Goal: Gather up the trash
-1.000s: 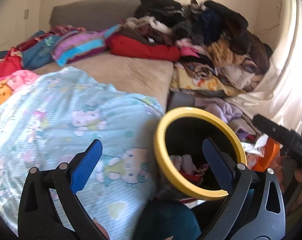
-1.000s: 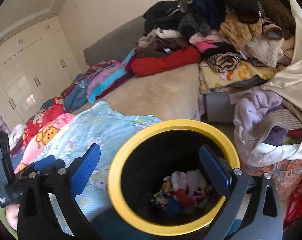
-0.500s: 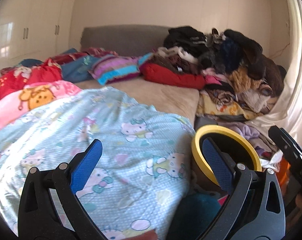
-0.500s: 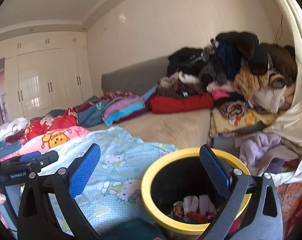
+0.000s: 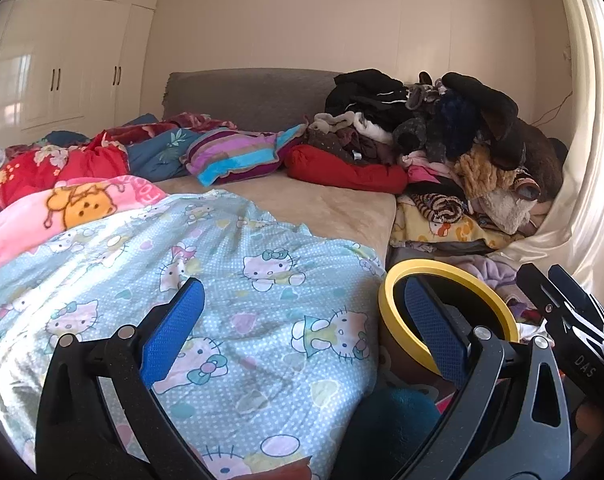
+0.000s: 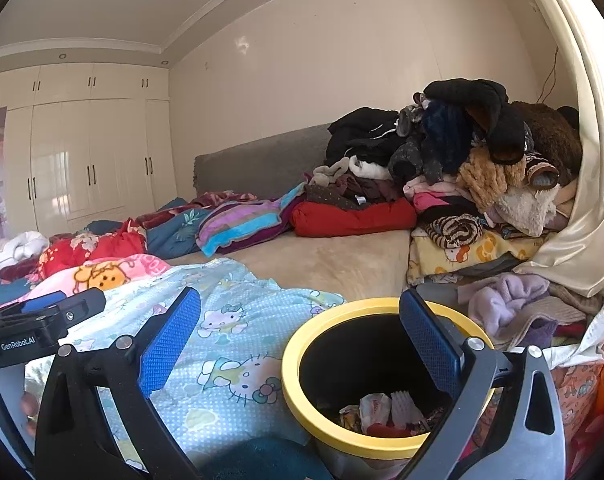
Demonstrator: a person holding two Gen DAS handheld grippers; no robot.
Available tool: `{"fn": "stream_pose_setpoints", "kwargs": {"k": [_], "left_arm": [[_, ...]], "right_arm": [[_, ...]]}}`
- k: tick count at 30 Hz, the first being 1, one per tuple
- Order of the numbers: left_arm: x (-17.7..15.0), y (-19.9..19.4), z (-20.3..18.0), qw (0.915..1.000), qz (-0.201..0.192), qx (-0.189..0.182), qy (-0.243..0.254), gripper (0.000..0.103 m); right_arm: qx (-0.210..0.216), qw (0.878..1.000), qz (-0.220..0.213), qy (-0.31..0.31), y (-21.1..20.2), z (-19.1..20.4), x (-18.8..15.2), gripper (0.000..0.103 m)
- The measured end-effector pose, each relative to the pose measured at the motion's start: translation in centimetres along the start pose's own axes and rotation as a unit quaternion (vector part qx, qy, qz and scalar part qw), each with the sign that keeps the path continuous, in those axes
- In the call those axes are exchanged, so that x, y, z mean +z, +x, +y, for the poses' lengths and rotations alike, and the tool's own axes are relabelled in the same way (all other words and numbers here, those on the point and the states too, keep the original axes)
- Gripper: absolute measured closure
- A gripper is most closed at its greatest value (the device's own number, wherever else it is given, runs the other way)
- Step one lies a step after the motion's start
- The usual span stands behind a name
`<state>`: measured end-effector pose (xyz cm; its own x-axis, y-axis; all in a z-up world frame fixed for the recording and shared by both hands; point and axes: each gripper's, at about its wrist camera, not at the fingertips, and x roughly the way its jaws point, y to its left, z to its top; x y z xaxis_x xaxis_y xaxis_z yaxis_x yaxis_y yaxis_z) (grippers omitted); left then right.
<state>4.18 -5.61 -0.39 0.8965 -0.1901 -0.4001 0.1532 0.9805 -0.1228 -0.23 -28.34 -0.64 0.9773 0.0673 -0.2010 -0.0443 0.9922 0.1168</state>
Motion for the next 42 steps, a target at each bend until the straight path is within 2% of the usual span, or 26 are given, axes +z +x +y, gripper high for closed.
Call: {"fn": "stream_pose_setpoints", "kwargs": {"k": [42], "left_arm": [[0.00,0.09,0.77,1.0000,-0.002,0.007,-0.003,0.011]], "right_arm": [[-0.004,1.000,0.009,0.000,0.37,-0.39,-0.53,0.006]]}}
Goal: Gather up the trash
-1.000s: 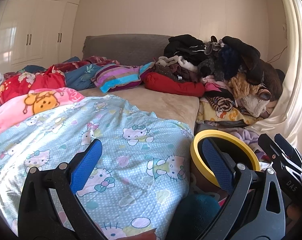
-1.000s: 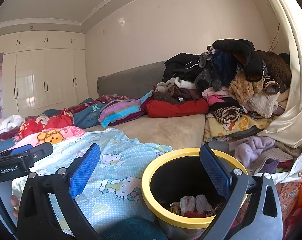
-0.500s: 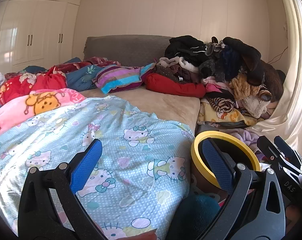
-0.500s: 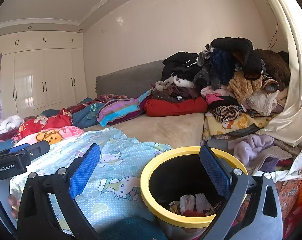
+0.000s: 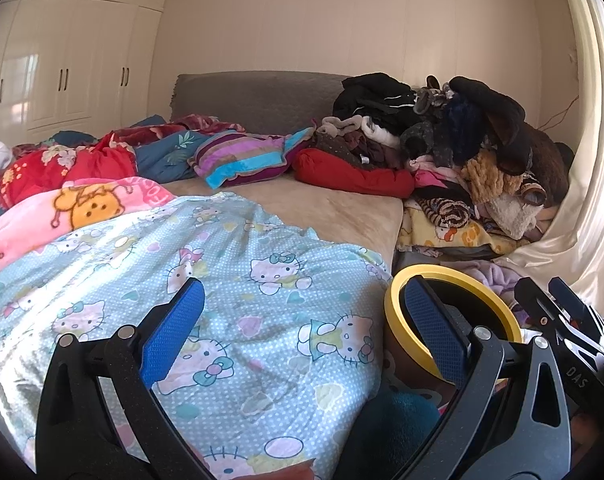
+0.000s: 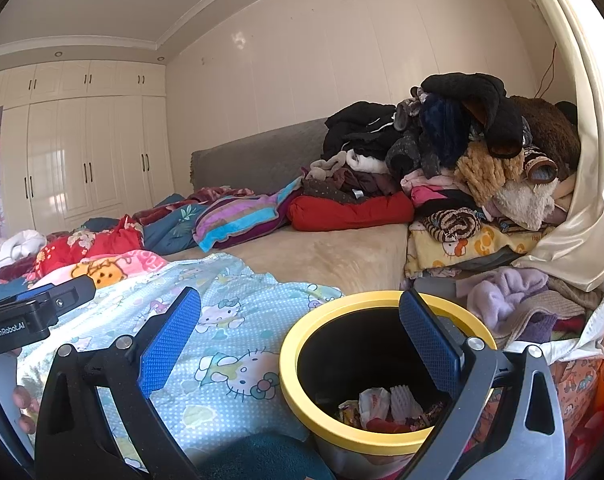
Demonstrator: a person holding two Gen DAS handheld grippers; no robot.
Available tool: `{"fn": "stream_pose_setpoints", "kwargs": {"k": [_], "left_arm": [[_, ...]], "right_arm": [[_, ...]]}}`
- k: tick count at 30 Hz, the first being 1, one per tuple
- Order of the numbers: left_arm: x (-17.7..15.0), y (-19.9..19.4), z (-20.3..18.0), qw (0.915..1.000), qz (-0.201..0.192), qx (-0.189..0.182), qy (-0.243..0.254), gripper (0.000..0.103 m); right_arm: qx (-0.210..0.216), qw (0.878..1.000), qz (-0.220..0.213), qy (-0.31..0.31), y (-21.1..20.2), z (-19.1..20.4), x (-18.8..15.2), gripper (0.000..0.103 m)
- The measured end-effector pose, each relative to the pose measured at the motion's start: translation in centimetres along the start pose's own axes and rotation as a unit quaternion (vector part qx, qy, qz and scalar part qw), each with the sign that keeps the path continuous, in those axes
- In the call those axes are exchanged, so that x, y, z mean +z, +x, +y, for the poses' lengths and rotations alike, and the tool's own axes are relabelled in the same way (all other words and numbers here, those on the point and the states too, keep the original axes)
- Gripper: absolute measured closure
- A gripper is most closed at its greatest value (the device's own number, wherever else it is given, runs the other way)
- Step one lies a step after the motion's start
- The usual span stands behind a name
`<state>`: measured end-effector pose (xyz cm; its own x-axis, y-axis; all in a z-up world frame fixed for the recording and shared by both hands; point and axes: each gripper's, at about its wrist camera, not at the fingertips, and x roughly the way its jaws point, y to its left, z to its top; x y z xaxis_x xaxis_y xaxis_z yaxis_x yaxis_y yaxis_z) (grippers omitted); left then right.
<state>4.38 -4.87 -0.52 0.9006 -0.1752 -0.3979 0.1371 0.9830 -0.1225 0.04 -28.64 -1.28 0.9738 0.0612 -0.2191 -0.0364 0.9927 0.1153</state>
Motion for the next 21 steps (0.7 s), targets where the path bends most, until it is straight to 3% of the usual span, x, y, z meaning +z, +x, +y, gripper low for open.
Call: {"fn": "stream_pose_setpoints", "kwargs": {"k": [7,9,12,14,16,17,18,21], "left_arm": [[0.3,0.8,1.8,0.9990,0.015,0.037,-0.020,0.011],[0.5,0.9,3.8,0.9974,0.024,0.047,-0.049,0.011],[0.2,1.1,7.8,0.9918,0.042,0.075,-0.095,0.011],[-0.2,1.1,12.2,0.9817,0.058,0.133,-0.124,0.011],[-0.8,0.3,18.1,0.9648,0.065,0.205,-0.152,0.011],[-1.2,-0.2,20.9,0.9558,0.065,0.235,-0.164,0.011],[-1.8,-0.9,24.9,0.9415,0.071,0.280,-0.173,0.011],[-3.5,-2.0,33.0,0.9093,0.093,0.359,-0.190,0.011]], "right_arm": [[0.009,1.000,0.025,-0.003,1.1,0.4,-0.5,0.006],[0.029,0.999,0.036,-0.008,1.9,1.6,-0.2,0.006],[0.091,0.992,0.081,-0.032,4.0,5.7,-0.1,0.006],[0.150,0.979,0.129,-0.041,6.0,10.0,-0.5,0.006],[0.213,0.959,0.177,-0.055,7.7,14.9,-1.6,0.006],[0.246,0.946,0.201,-0.070,8.4,18.1,-2.5,0.006],[0.272,0.933,0.217,-0.086,8.8,20.8,-3.4,0.006],[0.353,0.880,0.275,-0.161,9.7,30.0,-7.4,0.006]]}}
